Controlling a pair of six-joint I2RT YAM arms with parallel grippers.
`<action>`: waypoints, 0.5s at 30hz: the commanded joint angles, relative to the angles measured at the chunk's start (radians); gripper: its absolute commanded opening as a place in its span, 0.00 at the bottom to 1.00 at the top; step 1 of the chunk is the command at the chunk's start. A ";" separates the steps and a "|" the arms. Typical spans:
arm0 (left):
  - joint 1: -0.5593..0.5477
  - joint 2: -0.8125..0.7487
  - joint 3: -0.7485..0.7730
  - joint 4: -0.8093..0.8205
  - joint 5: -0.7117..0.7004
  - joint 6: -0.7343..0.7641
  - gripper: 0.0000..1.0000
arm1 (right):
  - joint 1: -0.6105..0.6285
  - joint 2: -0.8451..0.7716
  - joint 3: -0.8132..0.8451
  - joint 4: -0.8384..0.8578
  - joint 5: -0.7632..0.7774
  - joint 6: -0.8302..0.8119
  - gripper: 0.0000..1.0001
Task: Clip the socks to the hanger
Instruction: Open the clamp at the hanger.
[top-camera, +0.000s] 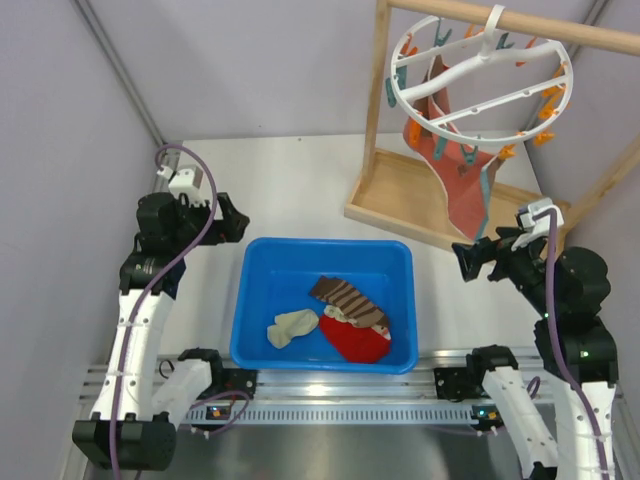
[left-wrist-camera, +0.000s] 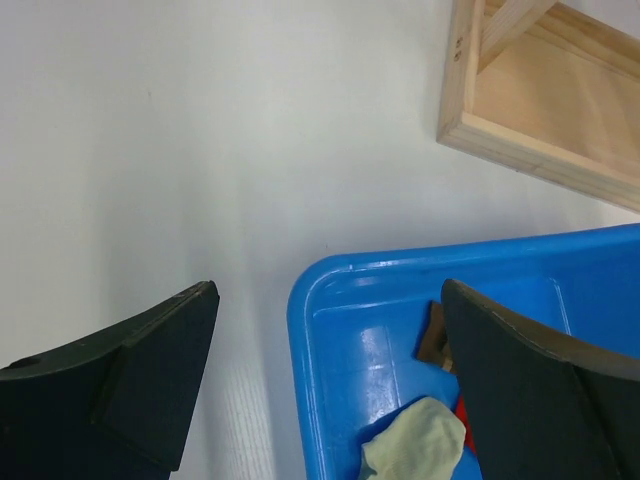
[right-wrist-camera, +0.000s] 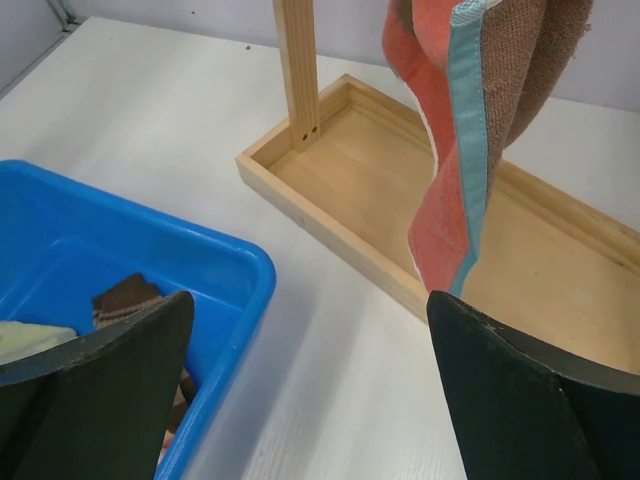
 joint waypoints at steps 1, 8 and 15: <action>0.005 -0.016 0.014 0.056 -0.029 0.015 0.98 | -0.024 -0.022 0.007 0.039 0.027 0.067 1.00; 0.005 -0.032 -0.023 0.338 0.241 -0.049 0.98 | -0.109 -0.020 0.053 0.093 0.029 0.160 1.00; -0.061 0.099 0.031 0.509 0.297 -0.045 0.98 | -0.152 -0.020 0.085 0.177 0.031 0.171 1.00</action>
